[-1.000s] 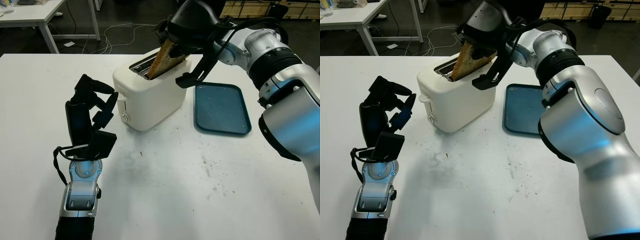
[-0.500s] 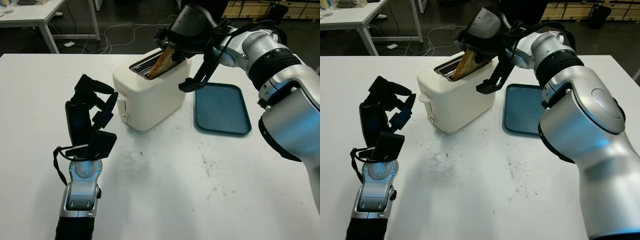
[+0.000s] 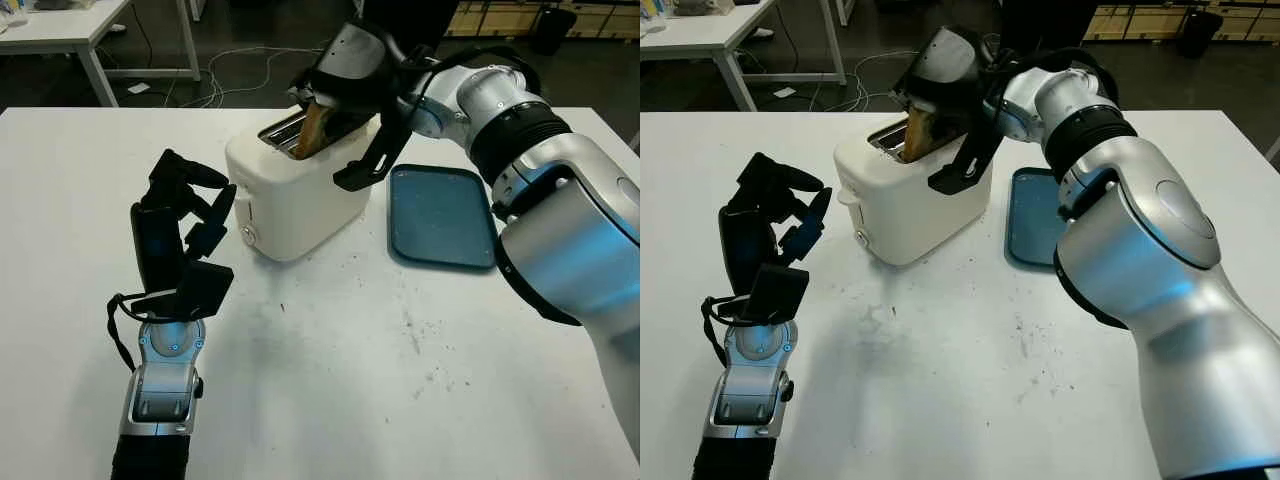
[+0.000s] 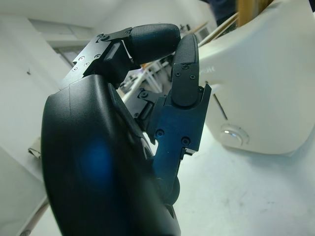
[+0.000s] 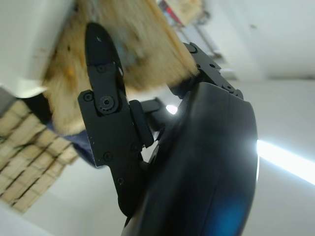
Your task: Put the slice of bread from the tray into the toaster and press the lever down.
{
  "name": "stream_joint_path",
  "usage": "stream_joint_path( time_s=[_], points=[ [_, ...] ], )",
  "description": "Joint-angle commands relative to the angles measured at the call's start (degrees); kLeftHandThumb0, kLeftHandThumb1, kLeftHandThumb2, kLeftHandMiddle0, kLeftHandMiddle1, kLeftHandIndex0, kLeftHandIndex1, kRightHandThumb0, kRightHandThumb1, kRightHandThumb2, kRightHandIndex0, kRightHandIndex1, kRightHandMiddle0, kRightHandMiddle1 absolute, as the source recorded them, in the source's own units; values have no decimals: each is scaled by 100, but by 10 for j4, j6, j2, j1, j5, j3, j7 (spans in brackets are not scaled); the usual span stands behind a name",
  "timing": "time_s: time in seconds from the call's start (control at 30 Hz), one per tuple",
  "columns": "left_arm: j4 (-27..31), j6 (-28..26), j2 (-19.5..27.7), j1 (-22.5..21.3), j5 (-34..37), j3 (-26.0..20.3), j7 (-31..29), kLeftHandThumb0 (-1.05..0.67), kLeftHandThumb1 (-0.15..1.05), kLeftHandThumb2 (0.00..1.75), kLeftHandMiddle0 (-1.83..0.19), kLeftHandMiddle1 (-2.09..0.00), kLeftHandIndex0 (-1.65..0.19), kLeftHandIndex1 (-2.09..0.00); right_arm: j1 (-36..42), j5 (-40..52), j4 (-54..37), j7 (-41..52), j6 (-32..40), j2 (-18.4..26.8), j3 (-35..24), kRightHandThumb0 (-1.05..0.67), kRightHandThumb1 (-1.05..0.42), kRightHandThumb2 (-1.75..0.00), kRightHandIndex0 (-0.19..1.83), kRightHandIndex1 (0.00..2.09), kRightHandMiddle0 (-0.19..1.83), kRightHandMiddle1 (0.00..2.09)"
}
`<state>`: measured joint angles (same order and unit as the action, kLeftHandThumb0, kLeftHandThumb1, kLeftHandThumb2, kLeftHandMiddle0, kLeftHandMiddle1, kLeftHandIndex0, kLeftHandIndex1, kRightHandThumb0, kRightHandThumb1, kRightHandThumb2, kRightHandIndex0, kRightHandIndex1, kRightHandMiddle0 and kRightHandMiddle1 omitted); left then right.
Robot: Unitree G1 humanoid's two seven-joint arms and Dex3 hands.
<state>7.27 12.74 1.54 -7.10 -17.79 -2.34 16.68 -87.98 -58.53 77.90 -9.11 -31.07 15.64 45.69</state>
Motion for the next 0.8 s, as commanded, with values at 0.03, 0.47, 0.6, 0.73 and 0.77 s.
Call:
stream_joint_path(
  time_s=[0.03, 0.47, 0.6, 0.73, 0.77],
  points=[
    [4, 1, -1, 5, -4, 0, 5, -35, 92, 25, -83, -175, -54, -164, -26, 15, -6, 13, 0, -1, -11, -88, -80, 0, 2, 69, 39, 10],
    [-2, 5, 1, 5, -4, 0, 5, -33, 92, 24, -83, -175, -53, -167, -52, 25, -10, 42, 24, 26, -28, -56, -74, 0, 0, 24, 25, 0],
    [-2, 5, 0, 6, -6, 1, 9, -33, 92, 24, -83, -175, -53, -167, -43, 83, -14, 36, 17, 42, -88, -46, -76, -1, 0, 40, 28, 2],
    [-3, 6, 3, 8, -3, -3, 9, -34, 92, 24, -83, -175, -53, -166, -6, 198, -27, 18, -17, 57, -200, -45, -83, -2, 22, 73, 52, 11],
    [-4, 7, 4, 8, -1, -4, 7, -34, 92, 24, -83, -175, -53, -166, 10, 231, -32, 11, -27, 62, -232, -44, -85, -2, 29, 78, 58, 14]
  ],
)
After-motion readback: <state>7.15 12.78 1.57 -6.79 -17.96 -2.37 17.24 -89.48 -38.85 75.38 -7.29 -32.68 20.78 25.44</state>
